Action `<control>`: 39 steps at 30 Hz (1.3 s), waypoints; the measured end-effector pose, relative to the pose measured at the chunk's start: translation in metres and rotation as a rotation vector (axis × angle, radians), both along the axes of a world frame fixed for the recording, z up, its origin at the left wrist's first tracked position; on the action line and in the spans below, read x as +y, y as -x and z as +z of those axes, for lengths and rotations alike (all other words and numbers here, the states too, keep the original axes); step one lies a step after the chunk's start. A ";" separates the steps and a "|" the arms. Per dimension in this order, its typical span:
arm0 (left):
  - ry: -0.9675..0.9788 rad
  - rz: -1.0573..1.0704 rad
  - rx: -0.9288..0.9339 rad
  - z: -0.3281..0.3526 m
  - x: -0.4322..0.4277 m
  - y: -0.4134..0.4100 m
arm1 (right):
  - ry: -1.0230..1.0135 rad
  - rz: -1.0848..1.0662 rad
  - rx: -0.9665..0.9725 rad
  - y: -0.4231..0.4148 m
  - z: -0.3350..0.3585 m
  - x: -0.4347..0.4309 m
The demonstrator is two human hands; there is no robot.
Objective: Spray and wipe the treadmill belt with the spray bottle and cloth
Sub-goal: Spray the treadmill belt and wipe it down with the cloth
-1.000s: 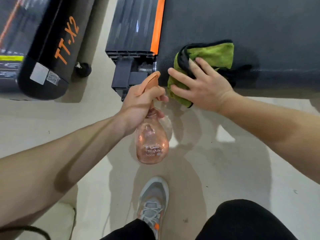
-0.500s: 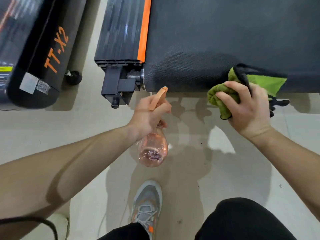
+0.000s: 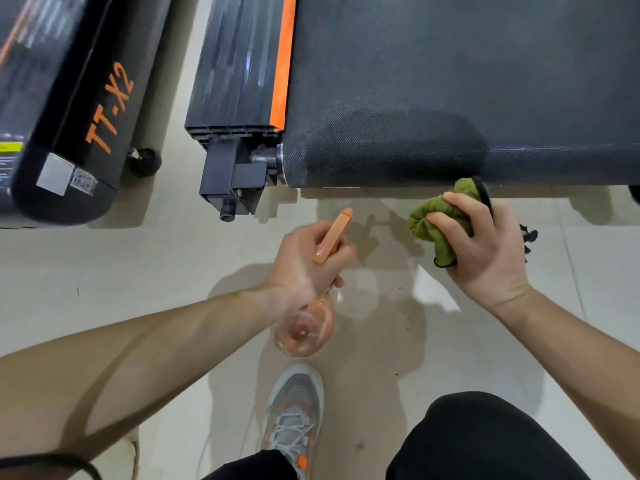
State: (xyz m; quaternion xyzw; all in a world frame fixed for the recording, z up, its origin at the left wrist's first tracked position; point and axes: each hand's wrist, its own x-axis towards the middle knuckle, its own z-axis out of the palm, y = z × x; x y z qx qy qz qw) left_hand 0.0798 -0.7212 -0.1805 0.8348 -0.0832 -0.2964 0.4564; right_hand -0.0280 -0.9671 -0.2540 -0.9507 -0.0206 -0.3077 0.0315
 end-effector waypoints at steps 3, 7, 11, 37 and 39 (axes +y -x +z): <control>0.011 0.121 0.005 0.002 0.004 0.000 | 0.016 0.017 -0.029 -0.007 0.003 0.010; -0.056 0.194 -0.024 -0.001 0.016 -0.003 | 0.026 0.044 -0.113 -0.033 0.013 0.028; 0.034 0.251 -0.065 0.001 0.028 -0.005 | 0.024 0.072 -0.151 -0.063 0.022 0.047; 0.183 0.253 -0.148 0.016 0.032 -0.018 | 0.647 0.361 0.140 -0.103 0.043 -0.004; 0.189 0.291 -0.166 0.018 0.030 -0.029 | 0.643 0.393 0.111 -0.124 0.042 0.022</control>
